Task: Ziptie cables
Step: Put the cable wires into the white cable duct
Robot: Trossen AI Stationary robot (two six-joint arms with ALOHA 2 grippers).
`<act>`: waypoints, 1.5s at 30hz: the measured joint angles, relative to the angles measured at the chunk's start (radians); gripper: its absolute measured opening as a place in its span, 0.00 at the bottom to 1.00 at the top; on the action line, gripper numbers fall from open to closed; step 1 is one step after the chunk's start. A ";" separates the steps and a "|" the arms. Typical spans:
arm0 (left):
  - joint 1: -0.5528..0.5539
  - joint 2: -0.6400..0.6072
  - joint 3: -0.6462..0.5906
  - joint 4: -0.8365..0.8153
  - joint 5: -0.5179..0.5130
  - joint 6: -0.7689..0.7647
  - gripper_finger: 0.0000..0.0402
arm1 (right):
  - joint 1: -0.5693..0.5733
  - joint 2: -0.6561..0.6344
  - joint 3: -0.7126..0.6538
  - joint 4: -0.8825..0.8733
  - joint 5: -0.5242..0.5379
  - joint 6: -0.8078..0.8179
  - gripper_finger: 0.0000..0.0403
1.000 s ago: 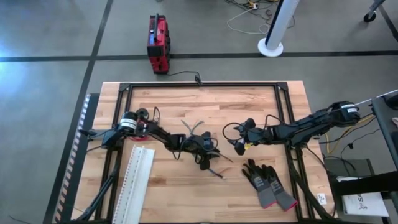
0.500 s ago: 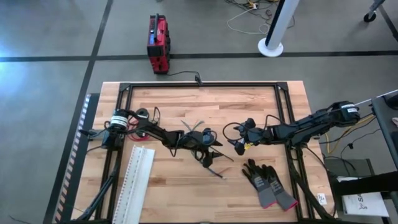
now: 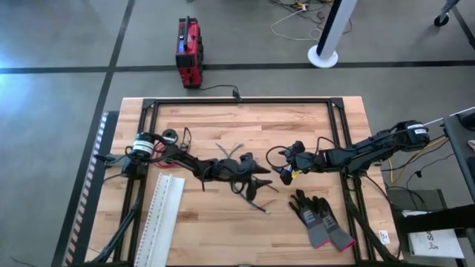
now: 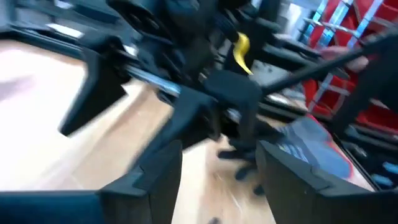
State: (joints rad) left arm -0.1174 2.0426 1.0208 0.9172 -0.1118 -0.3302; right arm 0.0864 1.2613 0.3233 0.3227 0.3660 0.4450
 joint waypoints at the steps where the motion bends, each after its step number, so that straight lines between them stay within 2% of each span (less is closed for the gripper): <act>1: 0.001 0.000 0.003 0.003 -0.018 -0.005 0.47 | 0.000 0.000 0.000 -0.001 0.000 0.000 0.92; 11: 0.006 0.001 0.027 0.009 -0.198 -0.030 0.38 | 0.000 0.000 0.000 0.000 0.000 0.000 0.92; 15: 0.007 0.001 0.027 0.008 -0.238 -0.026 0.36 | 0.000 0.000 0.000 0.000 0.000 0.000 0.92; 40: 0.008 0.002 0.027 0.009 -0.249 -0.081 0.25 | 0.000 0.000 0.000 0.000 0.000 0.000 0.92; 45: 0.009 0.002 0.027 0.010 -0.298 -0.094 0.25 | 0.000 0.000 0.000 0.000 0.000 0.000 0.92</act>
State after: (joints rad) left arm -0.1085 2.0441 1.0473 0.9272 -0.4103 -0.4243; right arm 0.0868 1.2613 0.3233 0.3224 0.3656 0.4450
